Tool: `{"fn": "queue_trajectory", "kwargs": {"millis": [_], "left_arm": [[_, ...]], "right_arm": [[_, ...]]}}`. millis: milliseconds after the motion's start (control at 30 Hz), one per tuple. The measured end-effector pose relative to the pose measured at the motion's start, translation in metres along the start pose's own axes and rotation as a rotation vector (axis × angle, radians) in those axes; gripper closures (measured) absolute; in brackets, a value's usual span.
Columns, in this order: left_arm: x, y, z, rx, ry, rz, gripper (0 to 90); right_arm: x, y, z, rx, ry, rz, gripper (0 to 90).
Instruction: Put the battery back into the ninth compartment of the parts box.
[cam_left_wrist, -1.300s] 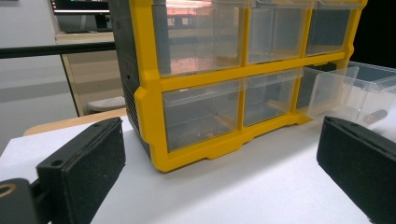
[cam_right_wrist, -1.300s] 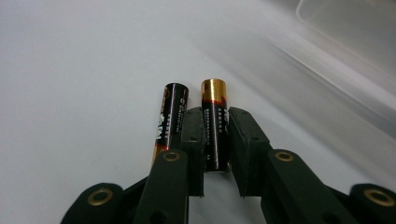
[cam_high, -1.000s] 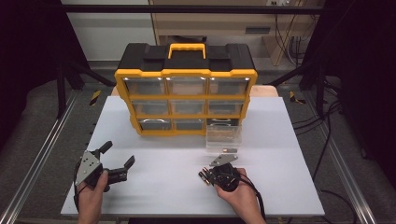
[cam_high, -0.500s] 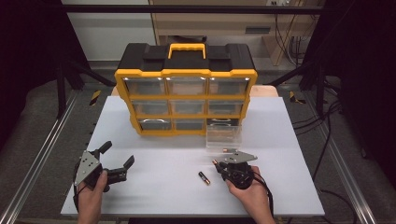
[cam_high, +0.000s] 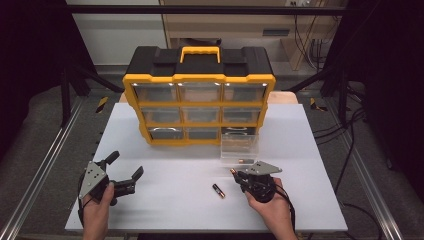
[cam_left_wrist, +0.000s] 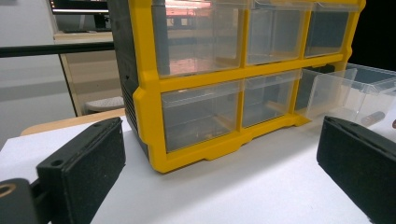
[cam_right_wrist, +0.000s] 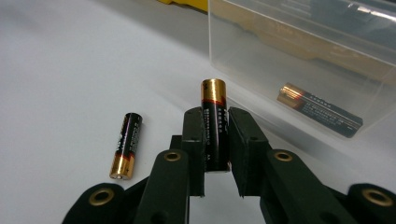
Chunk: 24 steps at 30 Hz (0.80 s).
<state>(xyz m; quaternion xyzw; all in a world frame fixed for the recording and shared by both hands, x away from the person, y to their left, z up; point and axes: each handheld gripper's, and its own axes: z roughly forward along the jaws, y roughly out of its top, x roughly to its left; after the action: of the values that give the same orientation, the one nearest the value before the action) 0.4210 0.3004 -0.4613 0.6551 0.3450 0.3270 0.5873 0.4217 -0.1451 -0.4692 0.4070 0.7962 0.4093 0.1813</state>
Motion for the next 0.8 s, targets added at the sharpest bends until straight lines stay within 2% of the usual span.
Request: {"fn": "queue_trajectory", "kwargs": {"millis": [800], "left_arm": [[0.0,0.0,0.0,0.0,-0.001,0.0,0.8]], "right_arm": [[0.003,0.006,-0.014,-0.104,-0.001,-0.015,77.1]]}}
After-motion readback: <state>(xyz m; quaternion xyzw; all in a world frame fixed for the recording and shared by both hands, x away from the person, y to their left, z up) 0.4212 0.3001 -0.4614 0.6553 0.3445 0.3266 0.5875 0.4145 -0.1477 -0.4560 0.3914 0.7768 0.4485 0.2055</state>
